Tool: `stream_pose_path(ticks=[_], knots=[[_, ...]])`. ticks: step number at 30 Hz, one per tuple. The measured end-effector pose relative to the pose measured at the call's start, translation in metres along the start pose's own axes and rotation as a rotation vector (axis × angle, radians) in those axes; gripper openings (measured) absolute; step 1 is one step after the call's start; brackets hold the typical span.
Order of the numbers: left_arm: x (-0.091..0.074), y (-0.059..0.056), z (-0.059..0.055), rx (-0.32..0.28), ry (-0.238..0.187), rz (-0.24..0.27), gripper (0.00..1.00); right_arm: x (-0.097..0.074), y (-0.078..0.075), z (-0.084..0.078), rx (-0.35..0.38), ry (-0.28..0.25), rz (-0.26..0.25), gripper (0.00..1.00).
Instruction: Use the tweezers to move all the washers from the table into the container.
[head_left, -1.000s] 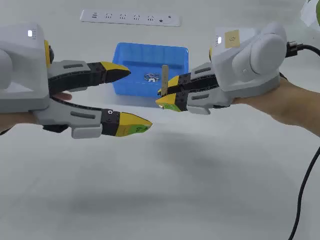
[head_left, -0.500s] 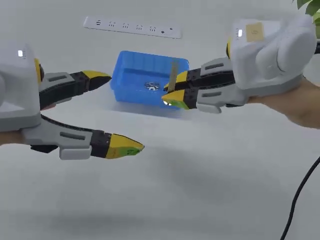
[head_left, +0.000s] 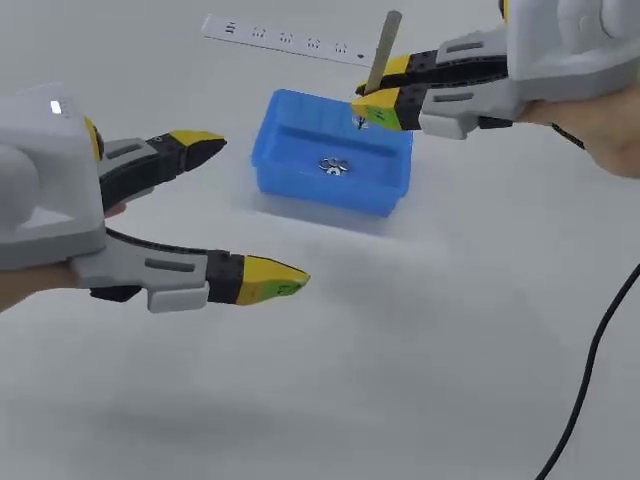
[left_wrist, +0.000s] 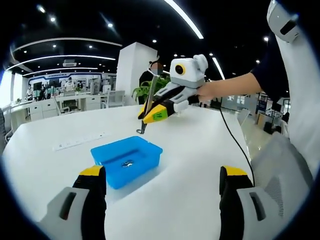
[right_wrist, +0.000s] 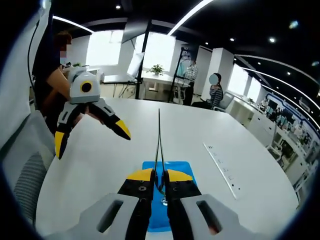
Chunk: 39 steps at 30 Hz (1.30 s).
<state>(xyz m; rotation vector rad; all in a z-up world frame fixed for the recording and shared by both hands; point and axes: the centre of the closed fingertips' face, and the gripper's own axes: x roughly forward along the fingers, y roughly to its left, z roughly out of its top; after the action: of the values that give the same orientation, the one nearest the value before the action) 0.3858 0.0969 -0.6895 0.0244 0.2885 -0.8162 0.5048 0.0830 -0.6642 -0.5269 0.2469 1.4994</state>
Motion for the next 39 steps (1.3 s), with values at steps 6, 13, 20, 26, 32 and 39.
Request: stream_pose_path(ticks=[6,13,20,26,32,39], knots=[[-0.001,-0.005,-0.002,-0.015,-0.015,-0.018,1.00,0.026,-0.012,-0.021,0.036,0.020,-0.005,0.09],[-0.006,-0.001,-0.004,-0.017,-0.006,0.002,1.00,0.053,-0.015,-0.059,0.056,0.080,-0.009,0.09],[-0.009,0.004,-0.004,-0.008,-0.006,0.015,0.99,0.061,-0.018,-0.071,0.068,0.095,-0.017,0.09],[-0.010,0.004,-0.004,-0.013,-0.004,0.017,0.99,0.065,-0.015,-0.077,0.079,0.096,-0.011,0.09],[-0.010,0.005,-0.006,-0.016,0.002,0.024,0.99,0.067,-0.011,-0.081,0.077,0.108,-0.012,0.10],[-0.011,0.004,-0.004,-0.034,-0.009,0.028,0.99,0.064,-0.009,-0.079,0.089,0.104,-0.022,0.10]])
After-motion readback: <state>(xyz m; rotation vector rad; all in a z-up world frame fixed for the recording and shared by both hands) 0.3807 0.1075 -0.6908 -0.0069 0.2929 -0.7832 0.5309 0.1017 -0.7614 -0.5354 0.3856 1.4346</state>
